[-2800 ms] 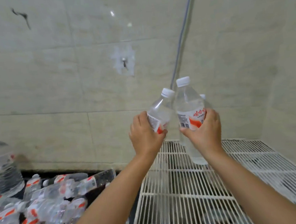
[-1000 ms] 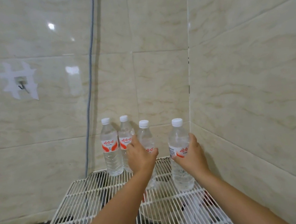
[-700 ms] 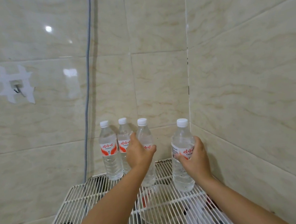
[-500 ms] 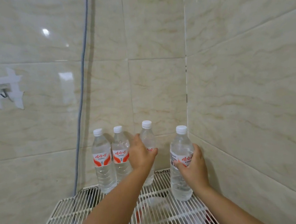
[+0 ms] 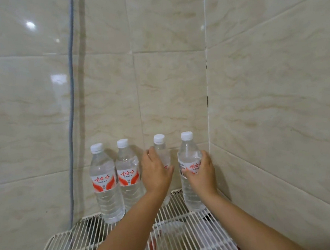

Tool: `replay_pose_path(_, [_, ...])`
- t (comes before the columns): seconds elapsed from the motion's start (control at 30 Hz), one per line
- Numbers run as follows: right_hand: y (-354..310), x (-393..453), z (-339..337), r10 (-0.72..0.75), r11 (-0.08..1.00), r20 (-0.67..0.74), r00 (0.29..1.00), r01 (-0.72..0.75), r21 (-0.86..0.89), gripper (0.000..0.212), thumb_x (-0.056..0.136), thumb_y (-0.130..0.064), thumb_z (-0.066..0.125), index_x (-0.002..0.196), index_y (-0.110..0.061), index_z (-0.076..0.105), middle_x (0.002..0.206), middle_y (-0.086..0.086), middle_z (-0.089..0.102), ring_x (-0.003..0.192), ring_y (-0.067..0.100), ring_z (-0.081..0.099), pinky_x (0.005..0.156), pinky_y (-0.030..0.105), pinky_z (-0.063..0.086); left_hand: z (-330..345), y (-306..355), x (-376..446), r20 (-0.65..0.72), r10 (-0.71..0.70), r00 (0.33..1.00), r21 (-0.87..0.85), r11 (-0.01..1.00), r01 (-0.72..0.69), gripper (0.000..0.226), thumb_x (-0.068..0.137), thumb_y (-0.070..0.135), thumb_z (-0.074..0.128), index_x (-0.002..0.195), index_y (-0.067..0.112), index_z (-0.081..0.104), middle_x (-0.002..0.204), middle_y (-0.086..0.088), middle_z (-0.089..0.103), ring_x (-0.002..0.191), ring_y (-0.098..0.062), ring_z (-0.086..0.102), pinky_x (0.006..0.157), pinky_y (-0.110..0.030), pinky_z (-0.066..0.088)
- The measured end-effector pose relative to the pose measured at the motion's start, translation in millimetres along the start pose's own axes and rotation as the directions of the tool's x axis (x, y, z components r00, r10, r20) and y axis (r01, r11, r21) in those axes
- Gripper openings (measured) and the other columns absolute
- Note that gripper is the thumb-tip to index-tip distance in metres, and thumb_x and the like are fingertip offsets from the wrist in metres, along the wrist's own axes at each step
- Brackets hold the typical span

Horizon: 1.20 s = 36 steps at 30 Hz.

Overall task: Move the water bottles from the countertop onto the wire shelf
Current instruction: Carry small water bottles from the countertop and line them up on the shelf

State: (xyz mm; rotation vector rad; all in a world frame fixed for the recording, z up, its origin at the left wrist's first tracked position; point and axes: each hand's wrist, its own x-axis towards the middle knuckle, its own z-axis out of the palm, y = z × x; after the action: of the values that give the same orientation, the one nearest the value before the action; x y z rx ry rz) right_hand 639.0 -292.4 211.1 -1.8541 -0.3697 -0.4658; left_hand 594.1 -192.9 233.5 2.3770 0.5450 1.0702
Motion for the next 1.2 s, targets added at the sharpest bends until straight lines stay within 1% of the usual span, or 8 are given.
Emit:
replay_pose_path(0.23, [0.4,13.8,19.3,0.04,0.995,0.014,0.999,-0.041,0.087,0.073,0.067,-0.007,0.078,0.129,-0.007,0.041,0.125,0.011,0.052,0.116,0.027,0.05,0.087,0.024,0.037,-8.2,-2.3,15.1,0.09,0.077,0.993,0.025,0.996,-0.08,0.077,0.078,0.032,0.07,0.136,0.008,0.027,0.133,-0.009,0.046,0.122,-0.024,0.044,0.096,-0.029,0.039])
replay_pose_path(0.33, [-1.6,13.1,26.7,0.017,0.997,0.051,0.999,-0.021,0.079,0.077,0.068,-0.008,0.078,0.134,-0.008,0.037,0.13,0.01,0.049,0.121,0.026,0.047,0.091,0.024,0.035,-9.8,-10.4,16.4,0.077,0.054,0.996,0.084,0.995,-0.06,0.078,0.076,0.036,0.071,0.134,0.008,0.028,0.129,-0.01,0.049,0.119,-0.024,0.046,0.093,-0.03,0.041])
replay_pose_path(0.53, [-7.3,16.8,42.5,-0.022,0.998,0.08,0.997,0.016,0.068,0.08,0.068,-0.017,0.08,0.134,-0.007,0.036,0.133,0.011,0.048,0.123,0.027,0.045,0.097,0.031,0.038,-17.2,-15.4,18.7,0.104,0.067,0.992,0.313,0.945,-0.096,0.084,0.079,0.047,0.063,0.137,0.002,0.023,0.136,-0.012,0.041,0.126,-0.026,0.035,0.102,-0.032,0.027])
replay_pose_path(0.7, [-4.7,11.4,48.7,-0.039,0.998,0.104,0.994,0.033,0.061,0.083,0.071,-0.017,0.077,0.139,-0.009,0.03,0.137,0.011,0.043,0.128,0.025,0.039,0.102,0.029,0.033,-20.5,-24.3,15.9,0.13,0.11,0.985,0.443,0.883,-0.157,0.08,0.089,0.042,0.051,0.144,0.002,0.009,0.151,-0.012,0.021,0.142,-0.025,0.01,0.112,-0.036,0.013])
replay_pose_path(0.8, [3.8,14.3,42.9,0.01,0.998,0.249,0.968,-0.023,0.05,0.087,0.07,-0.011,0.076,0.141,-0.014,0.026,0.138,0.008,0.044,0.127,0.024,0.043,0.104,0.035,0.039,-25.1,-39.3,6.8,0.174,0.139,0.975,0.44,0.875,-0.203,0.072,0.096,0.03,0.044,0.147,0.006,-0.001,0.157,-0.009,0.008,0.145,-0.022,-0.001,0.116,-0.038,-0.002])
replay_pose_path(0.9, [16.3,11.2,37.2,0.09,0.996,0.387,0.918,-0.076,-0.051,0.084,0.073,-0.007,0.074,0.141,-0.016,0.025,0.135,0.007,0.048,0.123,0.024,0.049,0.099,0.036,0.043,-31.2,-51.1,1.3,0.191,0.187,0.964,0.467,0.846,-0.257,0.072,0.096,0.033,0.042,0.147,0.012,-0.004,0.157,-0.005,0.0,0.145,-0.018,-0.007,0.114,-0.036,-0.012])
replay_pose_path(1.0, [22.5,3.6,38.0,0.088,0.992,0.38,0.921,-0.048,-0.114,0.07,0.076,-0.006,0.07,0.136,-0.013,0.034,0.132,0.008,0.052,0.121,0.024,0.051,0.097,0.035,0.043,-34.8,-58.6,-2.6,0.225,0.208,0.952,0.506,0.81,-0.296,0.076,0.095,0.041,0.04,0.146,0.015,-0.01,0.157,-0.002,-0.008,0.144,-0.018,-0.014,0.107,-0.037,-0.02])
replay_pose_path(1.2, [16.1,-2.2,42.3,0.031,0.995,0.355,0.934,0.006,-0.103,0.065,0.078,-0.01,0.069,0.134,-0.012,0.037,0.134,0.009,0.049,0.122,0.024,0.049,0.101,0.037,0.043,-39.2,-63.6,-0.3,0.275,0.173,0.946,0.551,0.778,-0.303,0.087,0.091,0.046,0.043,0.144,0.015,-0.018,0.156,-0.002,-0.016,0.126,-0.014,-0.033,0.103,-0.041,-0.023])
